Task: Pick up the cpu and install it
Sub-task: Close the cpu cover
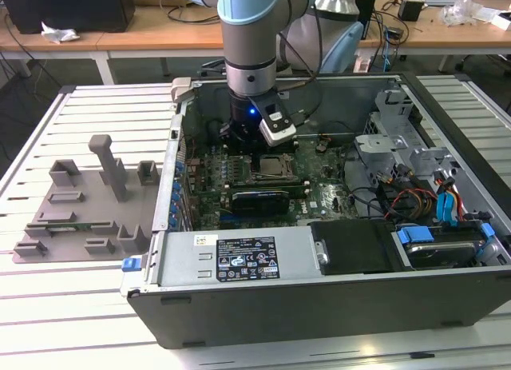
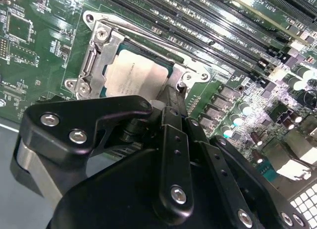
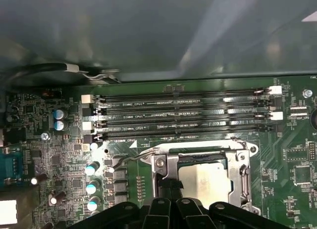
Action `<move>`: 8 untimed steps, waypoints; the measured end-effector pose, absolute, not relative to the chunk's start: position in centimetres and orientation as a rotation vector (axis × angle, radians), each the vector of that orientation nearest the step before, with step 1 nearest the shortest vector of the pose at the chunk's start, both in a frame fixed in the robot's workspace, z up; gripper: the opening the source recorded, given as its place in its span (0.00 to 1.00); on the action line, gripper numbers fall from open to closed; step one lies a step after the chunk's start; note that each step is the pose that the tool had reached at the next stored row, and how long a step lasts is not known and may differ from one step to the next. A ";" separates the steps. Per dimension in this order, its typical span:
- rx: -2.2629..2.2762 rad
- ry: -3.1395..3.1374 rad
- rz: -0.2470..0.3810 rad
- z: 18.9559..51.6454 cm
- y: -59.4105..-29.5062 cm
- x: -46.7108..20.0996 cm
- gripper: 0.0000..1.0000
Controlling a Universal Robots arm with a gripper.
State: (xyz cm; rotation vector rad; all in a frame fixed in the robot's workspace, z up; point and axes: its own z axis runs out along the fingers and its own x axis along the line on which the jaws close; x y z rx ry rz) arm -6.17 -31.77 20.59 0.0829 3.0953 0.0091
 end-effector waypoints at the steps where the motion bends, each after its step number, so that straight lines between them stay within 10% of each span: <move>1: 0.080 3.095 0.009 20.6 -31.8 -6.2 0.11; 8: 0.050 3.096 0.009 20.4 -31.8 -6.2 0.11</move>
